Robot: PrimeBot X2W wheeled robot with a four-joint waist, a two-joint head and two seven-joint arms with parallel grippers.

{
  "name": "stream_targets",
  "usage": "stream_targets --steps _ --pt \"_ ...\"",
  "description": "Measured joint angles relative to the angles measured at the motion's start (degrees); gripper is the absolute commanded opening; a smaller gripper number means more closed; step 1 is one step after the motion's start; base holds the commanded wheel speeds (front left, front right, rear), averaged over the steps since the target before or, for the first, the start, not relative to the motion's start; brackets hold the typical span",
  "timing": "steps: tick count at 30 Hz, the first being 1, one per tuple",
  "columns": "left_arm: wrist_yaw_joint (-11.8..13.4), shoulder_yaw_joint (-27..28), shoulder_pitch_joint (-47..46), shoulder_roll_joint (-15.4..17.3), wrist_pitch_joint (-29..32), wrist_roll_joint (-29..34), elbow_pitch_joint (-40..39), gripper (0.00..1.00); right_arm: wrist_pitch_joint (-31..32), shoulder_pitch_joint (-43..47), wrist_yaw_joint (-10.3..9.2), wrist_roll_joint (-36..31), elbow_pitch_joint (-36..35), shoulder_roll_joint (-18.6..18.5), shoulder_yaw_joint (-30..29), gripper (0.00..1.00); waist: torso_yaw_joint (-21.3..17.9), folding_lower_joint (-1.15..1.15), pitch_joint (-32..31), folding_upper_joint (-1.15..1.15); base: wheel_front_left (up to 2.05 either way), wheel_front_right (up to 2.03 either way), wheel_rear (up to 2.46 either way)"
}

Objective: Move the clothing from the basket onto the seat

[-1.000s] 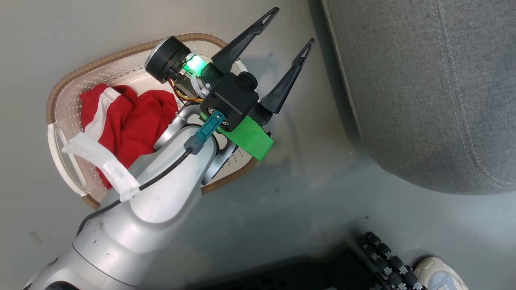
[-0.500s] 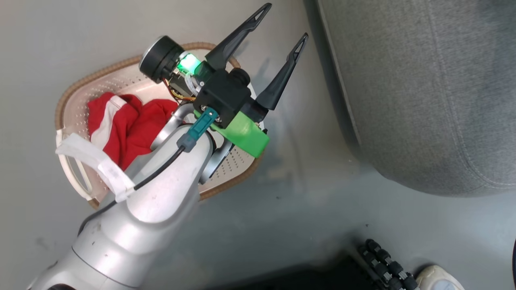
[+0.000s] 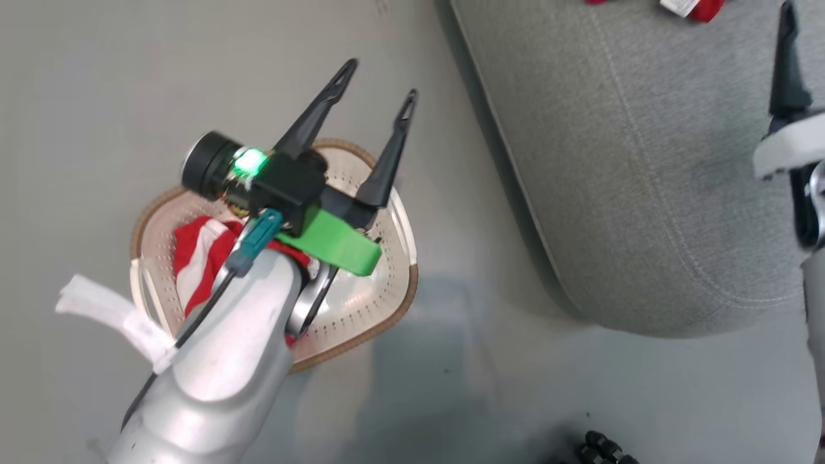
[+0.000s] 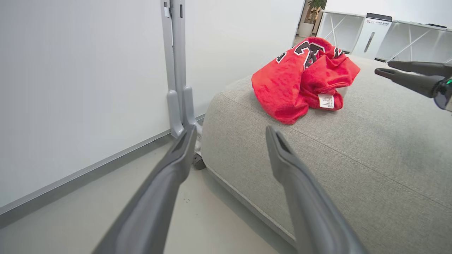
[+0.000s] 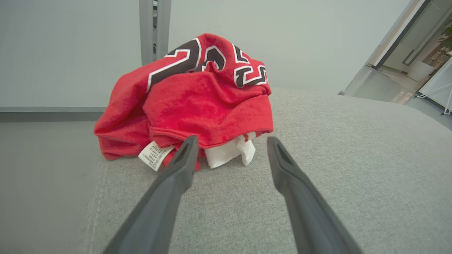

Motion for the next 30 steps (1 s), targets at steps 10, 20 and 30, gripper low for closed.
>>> stream_targets --steps 10,20,30 --pt "1.8 11.4 12.0 -0.5 0.0 -0.8 -2.3 1.00 0.0 11.8 0.00 3.0 -7.8 2.1 4.1 1.00 0.8 0.00 -9.5 0.00 0.00 0.00 0.00" --pt "1.3 22.1 20.9 -2.0 0.0 1.2 -3.6 1.00 0.0 18.4 0.00 4.4 -13.6 5.6 7.7 1.00 5.0 0.00 -17.0 0.00 0.00 0.00 0.00" --pt "0.2 29.2 26.9 -3.7 0.0 2.7 -4.9 1.00 0.0 23.2 0.00 4.0 -16.5 9.0 11.1 1.00 10.9 0.00 -22.5 0.00 0.00 0.00 0.00"
